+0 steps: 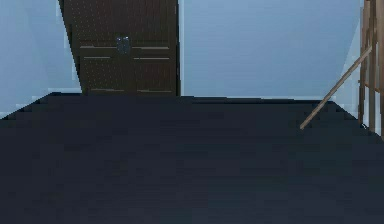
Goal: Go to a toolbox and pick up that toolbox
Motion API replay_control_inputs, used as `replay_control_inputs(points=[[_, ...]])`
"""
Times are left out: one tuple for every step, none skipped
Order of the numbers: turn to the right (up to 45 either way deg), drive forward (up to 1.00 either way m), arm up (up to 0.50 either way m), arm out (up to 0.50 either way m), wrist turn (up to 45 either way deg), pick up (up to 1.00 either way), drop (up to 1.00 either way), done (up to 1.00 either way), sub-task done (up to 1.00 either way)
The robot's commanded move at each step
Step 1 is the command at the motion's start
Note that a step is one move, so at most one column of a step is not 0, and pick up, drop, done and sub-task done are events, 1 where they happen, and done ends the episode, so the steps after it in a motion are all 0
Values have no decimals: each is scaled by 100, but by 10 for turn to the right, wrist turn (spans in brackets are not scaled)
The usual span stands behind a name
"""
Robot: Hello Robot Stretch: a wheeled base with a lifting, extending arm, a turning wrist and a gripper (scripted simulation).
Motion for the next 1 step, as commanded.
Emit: replay_control_inputs(points=[[0, 0, 0, 0, 450, 0, 0, 0, 0]])
